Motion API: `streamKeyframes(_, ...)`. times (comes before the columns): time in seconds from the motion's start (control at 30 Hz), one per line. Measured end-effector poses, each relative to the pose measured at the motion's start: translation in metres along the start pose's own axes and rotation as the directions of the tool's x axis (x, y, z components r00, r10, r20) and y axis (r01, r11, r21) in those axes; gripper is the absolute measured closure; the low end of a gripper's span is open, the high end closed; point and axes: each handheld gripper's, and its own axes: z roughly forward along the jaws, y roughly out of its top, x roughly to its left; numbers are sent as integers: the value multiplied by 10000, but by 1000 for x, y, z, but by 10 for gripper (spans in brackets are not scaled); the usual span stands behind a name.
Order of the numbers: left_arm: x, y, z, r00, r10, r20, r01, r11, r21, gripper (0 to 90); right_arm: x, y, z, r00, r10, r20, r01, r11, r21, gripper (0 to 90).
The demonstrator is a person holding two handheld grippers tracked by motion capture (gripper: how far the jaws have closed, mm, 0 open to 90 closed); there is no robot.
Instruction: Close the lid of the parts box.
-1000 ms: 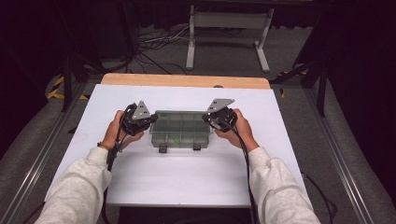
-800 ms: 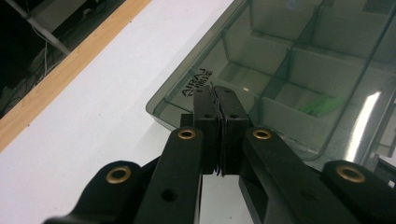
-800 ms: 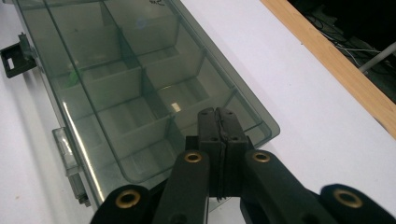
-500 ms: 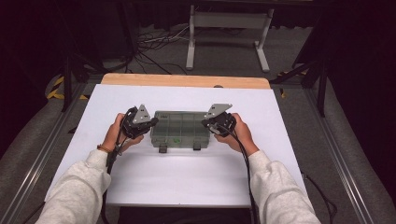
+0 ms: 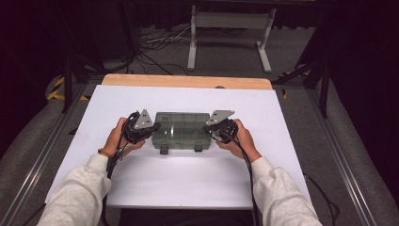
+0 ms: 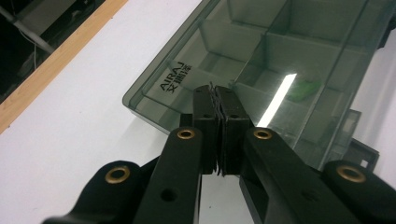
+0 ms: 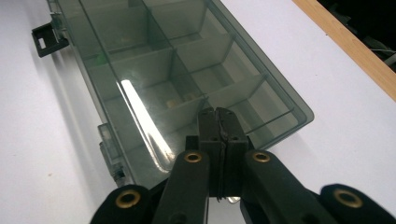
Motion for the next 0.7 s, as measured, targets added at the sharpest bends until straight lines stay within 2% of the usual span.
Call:
streamKeyframes(0.13, -3, -2, 1, 10000, 81, -42, -81, 9999, 81, 884, 2, -1, -1, 10000, 31, -42, -32, 10000, -82, 900)
streamKeyframes(0.23, -6, -3, 0, 10000, 3, -18, -3, 10000, 6, 884, 4, -3, -1, 9999, 31, -103, -33, 9999, -115, 900)
streamKeyframes(0.5, -12, -5, -3, 9998, 182, 52, -181, 9998, -106, 882, 9, -6, -2, 9998, 12, -180, -15, 9998, -183, 900)
streamKeyframes(0.7, -15, -8, -5, 9999, 150, 55, -149, 9997, -182, 883, 11, -8, -3, 9998, 37, -179, -41, 9997, -252, 900)
